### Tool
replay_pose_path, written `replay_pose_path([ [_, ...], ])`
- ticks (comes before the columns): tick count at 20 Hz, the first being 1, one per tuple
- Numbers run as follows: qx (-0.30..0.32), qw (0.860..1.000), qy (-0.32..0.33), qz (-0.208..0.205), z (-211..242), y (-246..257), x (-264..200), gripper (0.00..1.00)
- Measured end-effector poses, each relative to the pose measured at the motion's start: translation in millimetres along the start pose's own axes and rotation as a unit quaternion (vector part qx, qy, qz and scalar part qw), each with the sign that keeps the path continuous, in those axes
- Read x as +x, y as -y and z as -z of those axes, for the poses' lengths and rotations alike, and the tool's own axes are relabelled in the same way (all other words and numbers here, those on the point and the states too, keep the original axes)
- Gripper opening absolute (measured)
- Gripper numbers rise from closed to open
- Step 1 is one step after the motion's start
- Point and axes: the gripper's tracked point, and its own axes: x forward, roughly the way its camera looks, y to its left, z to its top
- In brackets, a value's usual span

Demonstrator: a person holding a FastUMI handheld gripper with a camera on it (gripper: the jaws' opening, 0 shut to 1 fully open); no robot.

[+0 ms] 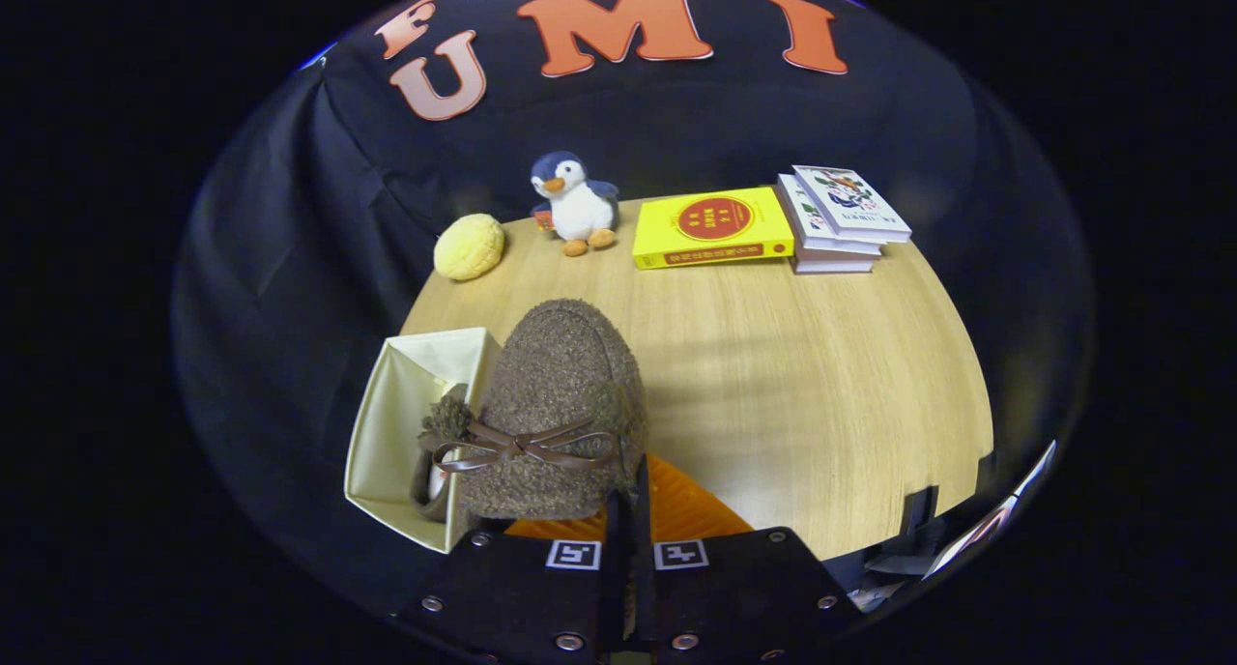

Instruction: Open the storage box then place both shoes into the box .Put the left shoe in first, then the right shoe, with the right side of both shoes facing outward in a uniform manner.

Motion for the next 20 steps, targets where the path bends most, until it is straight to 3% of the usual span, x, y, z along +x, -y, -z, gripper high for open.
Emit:
replay_pose_path([
  [11, -0.040, 0.997, -0.024, -0.058, 1, -130, 29, 0.06],
  [14, -0.046, 0.997, -0.035, -0.058, 9, -150, 44, 0.06],
  [20, -0.051, 0.997, -0.058, -0.017, 29, -154, 82, 0.06],
])
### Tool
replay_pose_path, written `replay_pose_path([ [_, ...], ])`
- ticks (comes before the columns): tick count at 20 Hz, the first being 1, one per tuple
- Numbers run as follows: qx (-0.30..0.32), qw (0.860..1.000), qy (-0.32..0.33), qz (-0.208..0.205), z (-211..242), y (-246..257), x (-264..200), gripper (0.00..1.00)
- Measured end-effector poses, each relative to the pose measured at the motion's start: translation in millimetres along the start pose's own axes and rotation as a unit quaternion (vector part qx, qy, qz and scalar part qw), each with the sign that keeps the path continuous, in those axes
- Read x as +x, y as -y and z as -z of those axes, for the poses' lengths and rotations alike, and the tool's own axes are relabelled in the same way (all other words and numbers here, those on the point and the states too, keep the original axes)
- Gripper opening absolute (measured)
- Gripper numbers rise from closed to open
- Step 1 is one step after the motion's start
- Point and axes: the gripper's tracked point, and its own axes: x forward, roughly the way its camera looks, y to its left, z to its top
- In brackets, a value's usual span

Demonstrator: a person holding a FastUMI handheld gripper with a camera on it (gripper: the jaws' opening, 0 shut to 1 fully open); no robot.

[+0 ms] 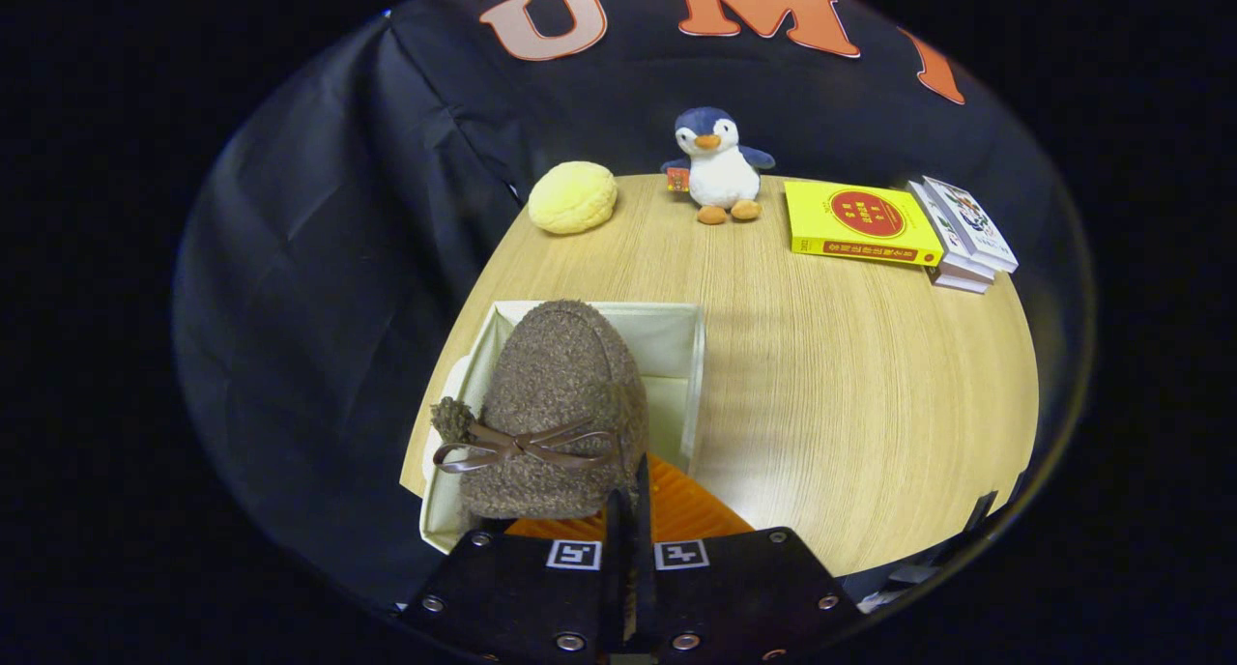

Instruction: Open the storage box then place both shoes into the box .Put the left shoe in first, then the right shoe, with the right side of both shoes facing outward in a uniform manner.

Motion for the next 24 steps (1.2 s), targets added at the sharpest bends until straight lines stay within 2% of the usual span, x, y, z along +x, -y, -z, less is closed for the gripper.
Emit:
replay_pose_path([
  [6, -0.009, 0.999, -0.007, 0.050, 10, 12, 28, 0.06],
  [8, -0.009, 0.999, -0.010, 0.048, 12, 8, 36, 0.07],
  [11, -0.004, 0.999, -0.017, 0.042, 15, 2, 30, 0.17],
  [14, 0.001, 1.000, -0.003, 0.027, 6, 2, 15, 0.20],
  [16, 0.006, 1.000, 0.014, 0.006, -5, 1, -1, 0.24],
  [19, 0.008, 0.997, 0.070, -0.013, -33, 10, -32, 0.42],
  [24, 0.005, 0.984, 0.176, -0.010, -81, 55, -87, 0.49],
])
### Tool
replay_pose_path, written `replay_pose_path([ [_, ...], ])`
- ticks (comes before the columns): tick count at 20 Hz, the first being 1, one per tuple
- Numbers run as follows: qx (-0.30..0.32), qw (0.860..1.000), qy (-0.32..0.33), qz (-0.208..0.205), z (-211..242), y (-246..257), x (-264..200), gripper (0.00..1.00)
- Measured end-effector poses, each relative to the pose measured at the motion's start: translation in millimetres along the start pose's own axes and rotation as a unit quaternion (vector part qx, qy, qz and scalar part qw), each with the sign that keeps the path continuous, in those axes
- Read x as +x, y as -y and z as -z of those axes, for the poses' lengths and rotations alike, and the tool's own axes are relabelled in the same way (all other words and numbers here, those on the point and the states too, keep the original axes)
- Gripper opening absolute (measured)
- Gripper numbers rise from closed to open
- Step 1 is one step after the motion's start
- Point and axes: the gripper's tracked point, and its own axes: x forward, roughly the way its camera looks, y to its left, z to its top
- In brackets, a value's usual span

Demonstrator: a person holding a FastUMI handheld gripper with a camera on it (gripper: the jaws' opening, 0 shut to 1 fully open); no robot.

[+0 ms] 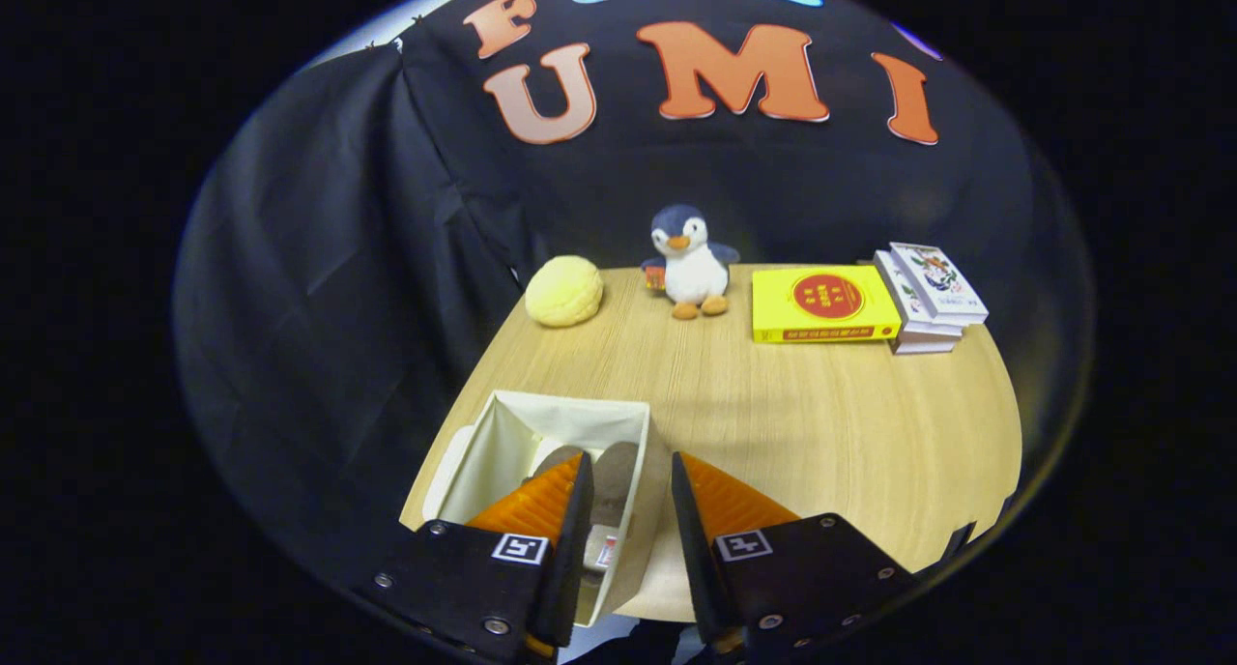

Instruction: Open the storage box then place both shoes into the box .Put the left shoe in first, then the right shoe, with the right side of both shoes facing outward in a uniform manner.

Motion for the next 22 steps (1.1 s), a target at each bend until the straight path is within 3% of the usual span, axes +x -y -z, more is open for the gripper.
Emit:
replay_pose_path([
  [4, -0.005, 0.996, 0.092, 0.020, -53, 54, -33, 0.58],
  [12, 0.005, 0.975, 0.212, 0.062, -115, 153, -107, 0.70],
  [22, -0.020, 0.908, 0.413, 0.072, -214, 198, -260, 0.85],
])
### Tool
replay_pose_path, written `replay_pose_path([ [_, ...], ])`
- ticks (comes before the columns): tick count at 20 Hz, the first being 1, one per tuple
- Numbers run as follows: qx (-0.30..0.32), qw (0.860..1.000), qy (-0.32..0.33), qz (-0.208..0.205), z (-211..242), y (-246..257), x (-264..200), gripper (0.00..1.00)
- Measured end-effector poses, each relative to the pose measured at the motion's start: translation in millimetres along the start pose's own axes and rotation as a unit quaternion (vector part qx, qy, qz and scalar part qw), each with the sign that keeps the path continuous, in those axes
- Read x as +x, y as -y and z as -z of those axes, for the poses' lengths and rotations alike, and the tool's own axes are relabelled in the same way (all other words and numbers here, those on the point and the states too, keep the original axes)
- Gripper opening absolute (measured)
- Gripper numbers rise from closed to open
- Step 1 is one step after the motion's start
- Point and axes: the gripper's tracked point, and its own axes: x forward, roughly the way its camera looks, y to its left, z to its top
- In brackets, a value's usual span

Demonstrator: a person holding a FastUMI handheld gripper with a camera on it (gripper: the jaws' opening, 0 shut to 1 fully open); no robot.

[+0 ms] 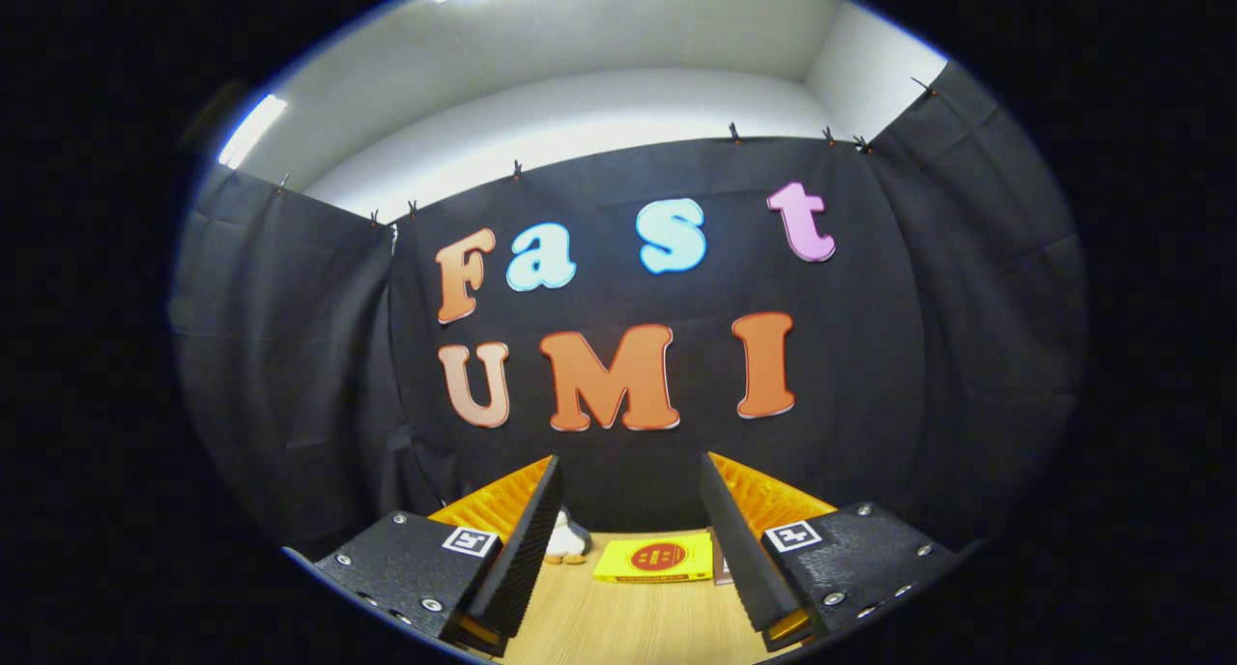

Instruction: Open the storage box then place both shoes into the box .Put the left shoe in first, then the right shoe, with the right side of both shoes facing outward in a uniform manner.

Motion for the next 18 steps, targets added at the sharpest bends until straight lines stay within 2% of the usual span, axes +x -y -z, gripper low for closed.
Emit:
replay_pose_path([
  [6, -0.023, 0.999, 0.045, 0.016, -38, 22, -10, 0.90],
  [13, -0.061, 0.994, 0.093, 0.014, -60, 27, -16, 0.94],
  [18, -0.071, 0.992, 0.100, 0.008, -64, 21, -20, 0.95],
])
